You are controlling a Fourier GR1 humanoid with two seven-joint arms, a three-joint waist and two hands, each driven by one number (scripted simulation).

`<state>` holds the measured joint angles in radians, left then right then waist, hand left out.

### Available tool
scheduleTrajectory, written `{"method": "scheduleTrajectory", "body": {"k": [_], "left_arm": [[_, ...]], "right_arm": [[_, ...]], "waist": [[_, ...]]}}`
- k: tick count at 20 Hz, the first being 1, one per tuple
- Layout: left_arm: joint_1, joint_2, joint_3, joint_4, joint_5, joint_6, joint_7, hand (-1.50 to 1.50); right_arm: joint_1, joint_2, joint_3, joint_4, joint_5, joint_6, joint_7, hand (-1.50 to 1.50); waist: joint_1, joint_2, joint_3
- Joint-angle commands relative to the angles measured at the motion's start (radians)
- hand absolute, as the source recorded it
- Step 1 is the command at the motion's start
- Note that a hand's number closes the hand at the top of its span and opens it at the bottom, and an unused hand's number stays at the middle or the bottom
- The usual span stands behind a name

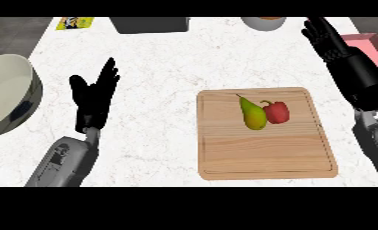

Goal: Pick the pear from the cutting board and place it in the cardboard box

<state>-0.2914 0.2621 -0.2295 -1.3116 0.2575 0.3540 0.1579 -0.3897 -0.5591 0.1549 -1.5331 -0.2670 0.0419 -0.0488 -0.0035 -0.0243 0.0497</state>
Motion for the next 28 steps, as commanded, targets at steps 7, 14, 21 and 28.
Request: {"method": "scheduleTrajectory", "body": {"k": [7, 14, 21, 28], "left_arm": [[0.075, 0.147, -0.029, -0.004, -0.113, -0.036, -0.062, 0.0], [0.116, 0.212, -0.082, -0.017, -0.181, -0.122, -0.17, 0.0], [0.13, 0.224, -0.066, -0.039, -0.192, -0.138, -0.169, 0.0], [0.118, 0.198, -0.069, -0.028, -0.218, -0.142, -0.173, 0.0]], "right_arm": [[0.201, 0.188, -0.352, -0.009, -0.202, -0.208, -0.393, -1.5], [0.626, 0.214, -0.316, 0.216, 0.116, -0.261, -0.915, -1.5], [0.791, 0.082, -0.181, -0.035, 0.391, -0.421, -0.595, -1.5], [0.923, 0.019, -0.033, -0.436, 0.579, -0.391, -0.164, -1.5]], "waist": [[-0.16, -0.063, 0.031], [-0.03, 0.023, -0.047], [-0.01, 0.021, -0.053], [-0.004, 0.023, -0.053]]}}
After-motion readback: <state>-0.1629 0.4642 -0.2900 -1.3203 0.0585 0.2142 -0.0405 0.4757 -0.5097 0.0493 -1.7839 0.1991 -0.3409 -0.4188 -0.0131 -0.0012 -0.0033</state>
